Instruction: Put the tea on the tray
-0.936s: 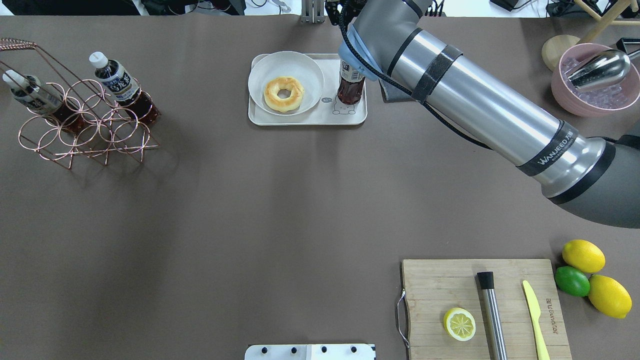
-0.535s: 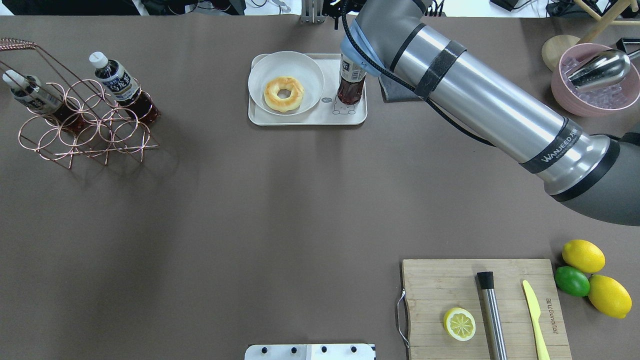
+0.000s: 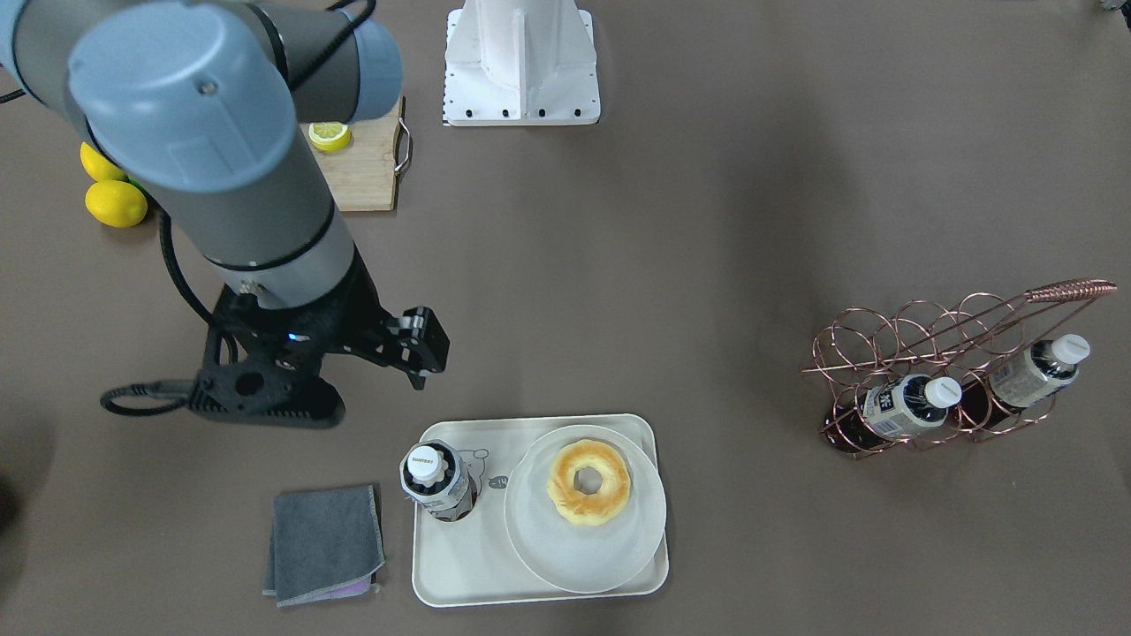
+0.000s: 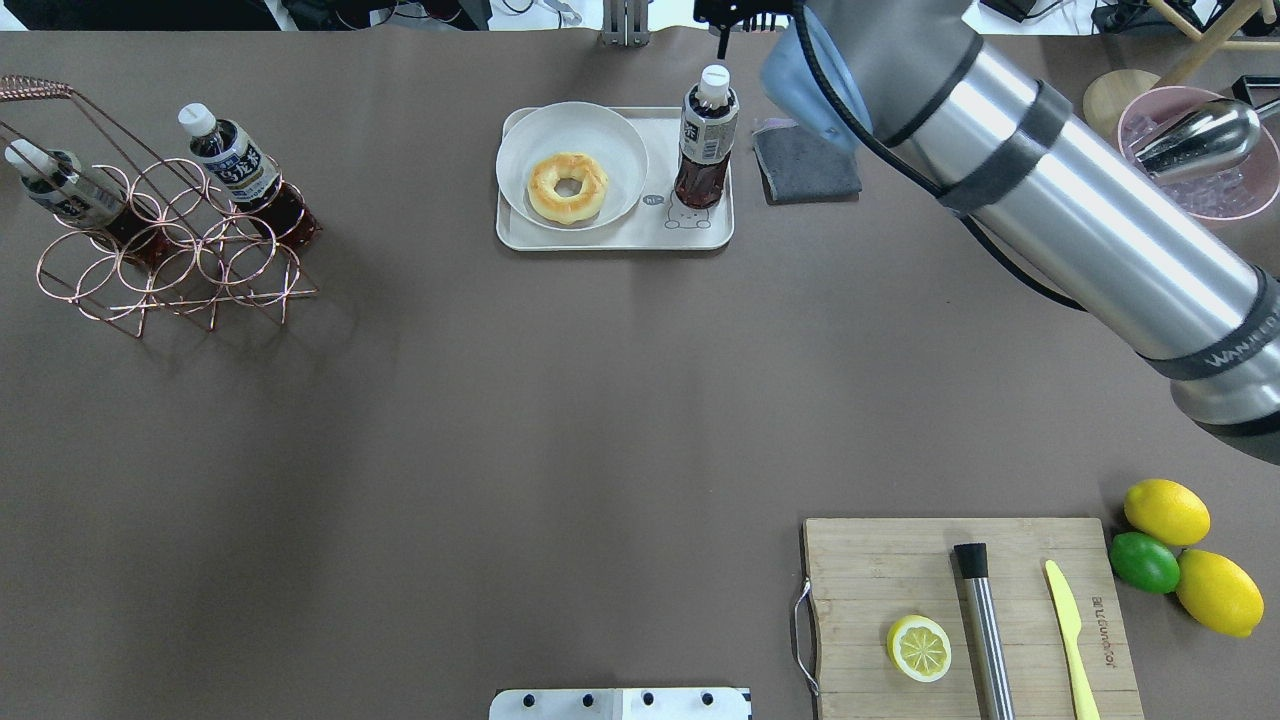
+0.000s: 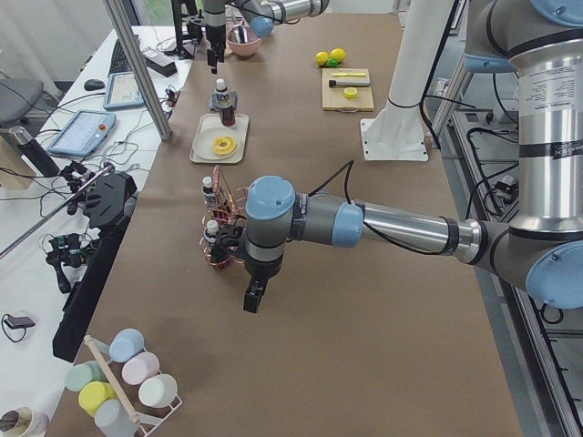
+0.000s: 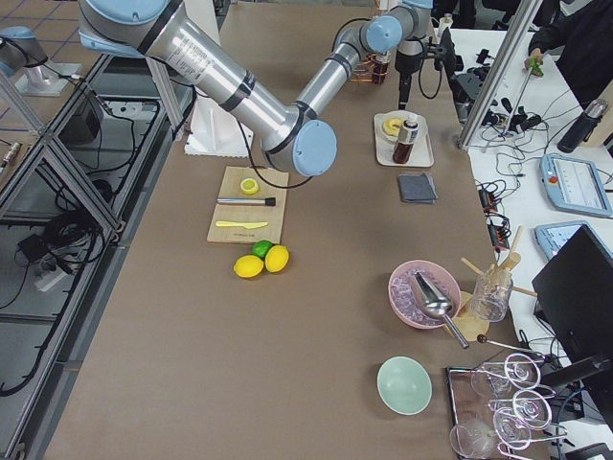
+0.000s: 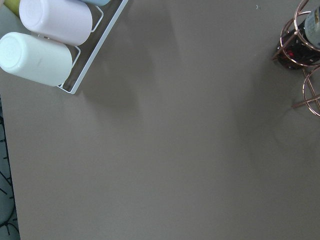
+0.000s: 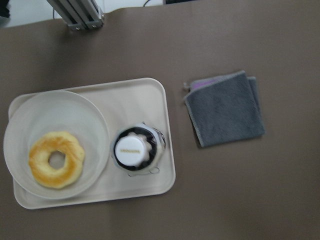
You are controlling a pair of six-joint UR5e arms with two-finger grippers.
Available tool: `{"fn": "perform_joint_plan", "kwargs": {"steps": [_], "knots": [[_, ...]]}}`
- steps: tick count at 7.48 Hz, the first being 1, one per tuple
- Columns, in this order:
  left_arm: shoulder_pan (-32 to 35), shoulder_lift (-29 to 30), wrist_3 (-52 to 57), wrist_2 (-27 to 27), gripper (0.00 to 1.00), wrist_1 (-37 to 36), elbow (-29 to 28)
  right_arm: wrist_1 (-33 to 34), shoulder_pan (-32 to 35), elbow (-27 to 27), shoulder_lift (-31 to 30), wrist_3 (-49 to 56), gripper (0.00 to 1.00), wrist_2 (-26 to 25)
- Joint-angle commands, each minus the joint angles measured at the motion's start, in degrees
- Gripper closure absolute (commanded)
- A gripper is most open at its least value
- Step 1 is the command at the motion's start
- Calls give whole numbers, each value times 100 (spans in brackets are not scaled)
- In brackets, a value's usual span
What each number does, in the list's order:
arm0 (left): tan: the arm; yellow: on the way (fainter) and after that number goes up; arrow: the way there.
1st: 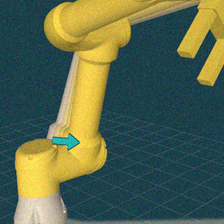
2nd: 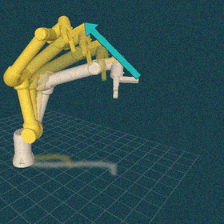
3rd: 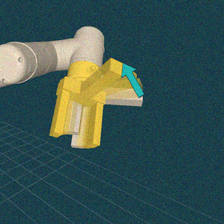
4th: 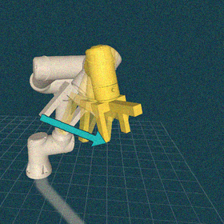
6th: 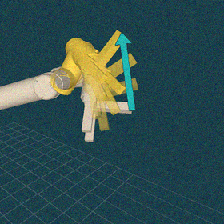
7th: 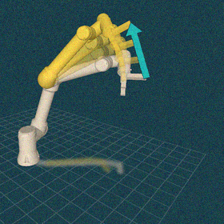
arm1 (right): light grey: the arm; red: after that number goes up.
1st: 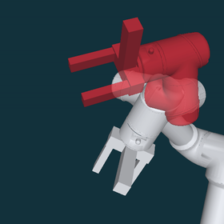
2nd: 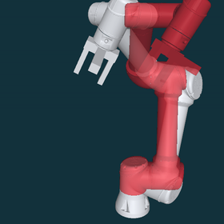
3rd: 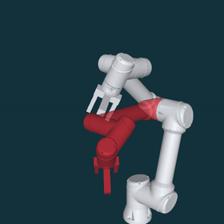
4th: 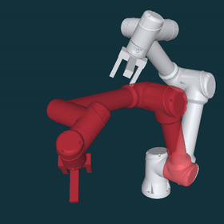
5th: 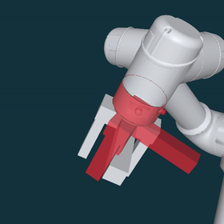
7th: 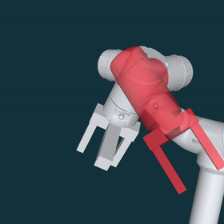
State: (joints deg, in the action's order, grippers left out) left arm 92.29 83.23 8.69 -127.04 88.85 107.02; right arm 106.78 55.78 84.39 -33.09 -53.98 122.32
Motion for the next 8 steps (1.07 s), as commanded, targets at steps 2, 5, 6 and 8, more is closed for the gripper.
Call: {"fn": "perform_joint_plan", "kwargs": {"steps": [2, 5, 6, 8], "knots": [[9, -9, 1, -5, 2, 0, 38, 1477, -6, 2395, -2151, 1479, 0, -732], [9, -26, 1, -5, 2, 0, 37, 1189, 1421, 2276, -3849, 4606, 0, -781], [9, -35, 1, -5, 2, 0, 38, 726, 1958, 2023, -4281, 5112, 0, -554], [9, -26, 1, -5, 2, 0, 20, -381, 2995, 1138, -4907, 6419, 0, 251]]}}
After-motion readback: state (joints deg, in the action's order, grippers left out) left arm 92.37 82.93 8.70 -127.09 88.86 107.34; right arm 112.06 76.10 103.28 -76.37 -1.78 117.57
